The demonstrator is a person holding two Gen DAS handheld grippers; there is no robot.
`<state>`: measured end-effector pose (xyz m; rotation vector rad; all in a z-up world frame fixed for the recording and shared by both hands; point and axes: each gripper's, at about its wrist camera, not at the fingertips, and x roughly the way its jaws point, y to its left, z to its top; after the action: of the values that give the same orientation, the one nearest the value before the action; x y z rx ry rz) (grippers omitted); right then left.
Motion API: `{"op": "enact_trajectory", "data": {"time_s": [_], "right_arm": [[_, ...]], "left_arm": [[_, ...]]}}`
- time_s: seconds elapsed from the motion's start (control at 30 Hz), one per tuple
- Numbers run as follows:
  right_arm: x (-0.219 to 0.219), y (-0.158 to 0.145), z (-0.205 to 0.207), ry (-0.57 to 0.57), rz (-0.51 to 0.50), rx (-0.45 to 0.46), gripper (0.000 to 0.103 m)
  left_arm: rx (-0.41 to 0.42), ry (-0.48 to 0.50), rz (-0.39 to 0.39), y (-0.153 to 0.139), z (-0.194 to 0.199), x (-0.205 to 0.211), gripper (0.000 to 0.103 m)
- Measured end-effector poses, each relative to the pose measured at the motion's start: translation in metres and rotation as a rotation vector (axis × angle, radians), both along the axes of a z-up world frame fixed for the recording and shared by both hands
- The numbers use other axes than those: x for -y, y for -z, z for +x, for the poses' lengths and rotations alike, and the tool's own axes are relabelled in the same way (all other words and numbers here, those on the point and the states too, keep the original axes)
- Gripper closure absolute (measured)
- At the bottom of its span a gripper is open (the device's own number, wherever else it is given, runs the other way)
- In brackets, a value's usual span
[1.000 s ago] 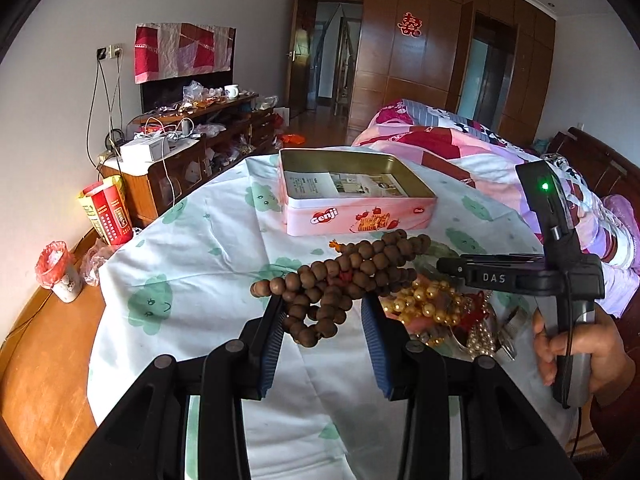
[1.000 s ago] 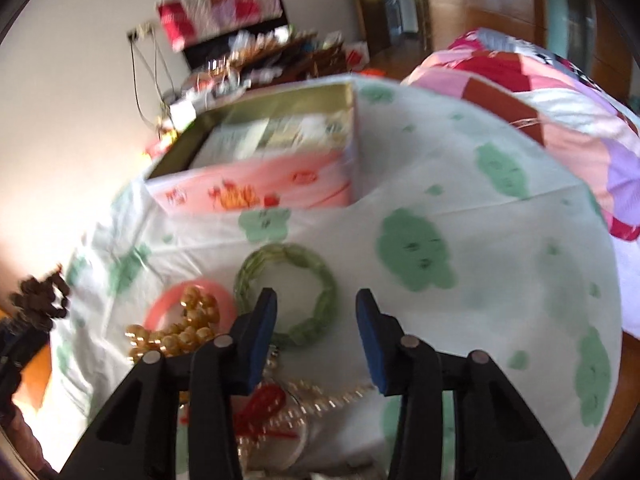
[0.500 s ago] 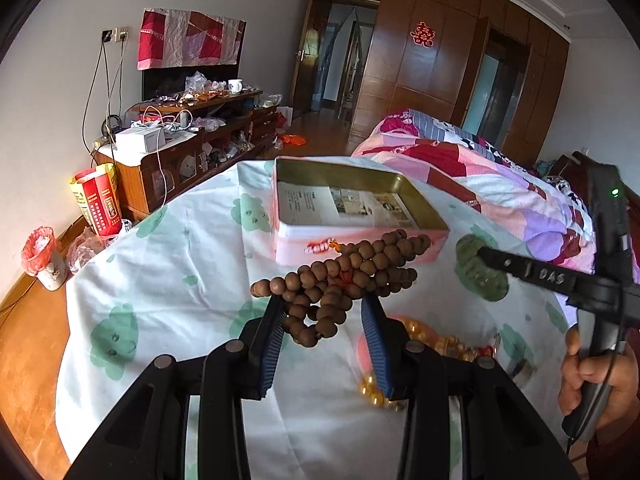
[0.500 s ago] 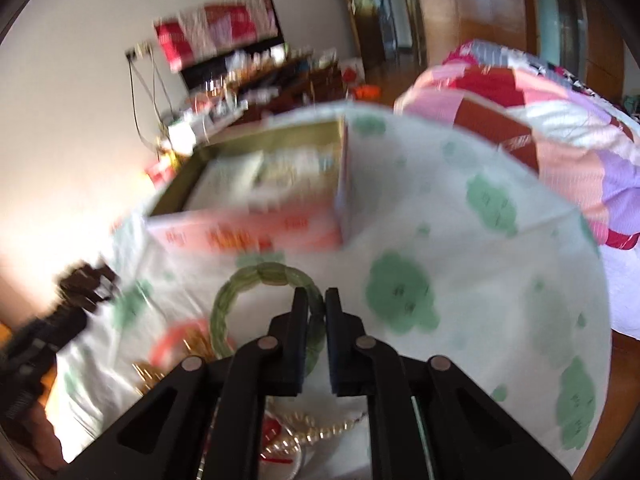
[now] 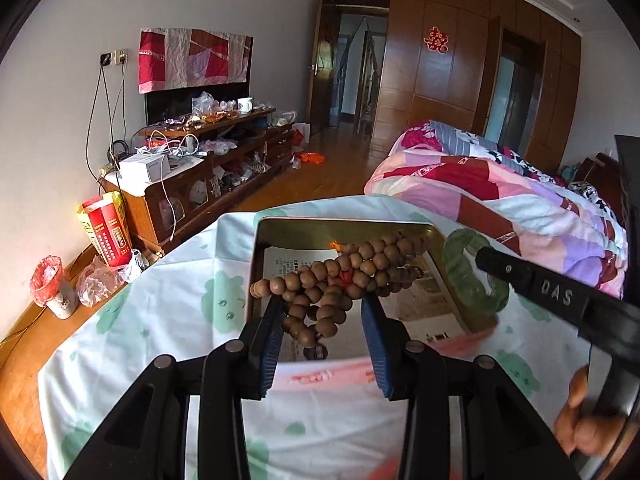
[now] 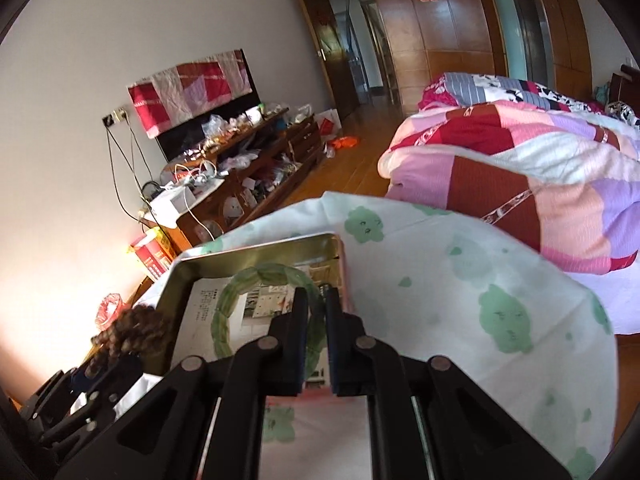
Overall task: Organize jewelry
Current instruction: 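Lower the bead strand and green bangle into the pink tin and open both grippers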
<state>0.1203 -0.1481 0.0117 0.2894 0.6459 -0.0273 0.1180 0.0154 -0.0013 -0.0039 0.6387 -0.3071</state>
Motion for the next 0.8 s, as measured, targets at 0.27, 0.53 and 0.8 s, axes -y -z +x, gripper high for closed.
{"op": "enact_trajectory", "data": {"time_s": [0.27, 0.53, 0.8], "right_arm": [[-0.01, 0.018, 0.021, -0.004, -0.051, -0.03, 0.092], [-0.011, 0.028, 0.024, -0.012, -0.058, -0.053, 0.092], [-0.007, 0.033, 0.024, -0.026, -0.002, -0.05, 0.084]], "left_arm": [[-0.059, -0.044, 0.038, 0.021, 0.028, 0.011, 0.063], [-0.083, -0.057, 0.07, 0.028, 0.031, 0.018, 0.063], [-0.091, -0.061, 0.084, 0.028, 0.035, 0.022, 0.062]]}}
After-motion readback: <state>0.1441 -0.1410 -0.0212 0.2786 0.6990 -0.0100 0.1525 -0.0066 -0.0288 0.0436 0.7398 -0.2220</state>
